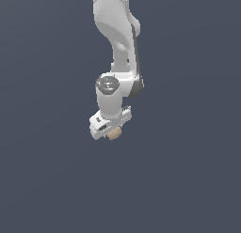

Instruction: Pick up the object and move it to a goal position.

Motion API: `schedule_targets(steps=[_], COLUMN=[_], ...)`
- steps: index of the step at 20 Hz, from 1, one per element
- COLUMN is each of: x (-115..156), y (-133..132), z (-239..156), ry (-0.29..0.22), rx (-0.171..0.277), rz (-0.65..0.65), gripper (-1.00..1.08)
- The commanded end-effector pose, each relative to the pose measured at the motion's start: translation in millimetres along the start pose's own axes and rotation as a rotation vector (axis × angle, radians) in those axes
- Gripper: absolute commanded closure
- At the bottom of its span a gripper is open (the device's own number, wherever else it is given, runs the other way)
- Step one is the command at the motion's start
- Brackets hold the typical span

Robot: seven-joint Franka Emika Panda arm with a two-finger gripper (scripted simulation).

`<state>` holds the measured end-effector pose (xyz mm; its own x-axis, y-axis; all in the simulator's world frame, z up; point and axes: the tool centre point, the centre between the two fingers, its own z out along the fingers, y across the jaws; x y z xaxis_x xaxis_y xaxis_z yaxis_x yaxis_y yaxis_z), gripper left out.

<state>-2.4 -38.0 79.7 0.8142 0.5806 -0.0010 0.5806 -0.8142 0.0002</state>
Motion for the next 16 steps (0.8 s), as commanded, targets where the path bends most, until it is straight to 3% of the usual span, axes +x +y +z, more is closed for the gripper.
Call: schedule_targets(steps=[1, 16], x=[-4.0, -41.6], y=[-1.0, -12.7], z=[-17.1, -176.4], ry=[0.001, 0.001], rx=[-0.001, 0.0], rz=[0.0, -0.001], gripper=[1.08, 1.08])
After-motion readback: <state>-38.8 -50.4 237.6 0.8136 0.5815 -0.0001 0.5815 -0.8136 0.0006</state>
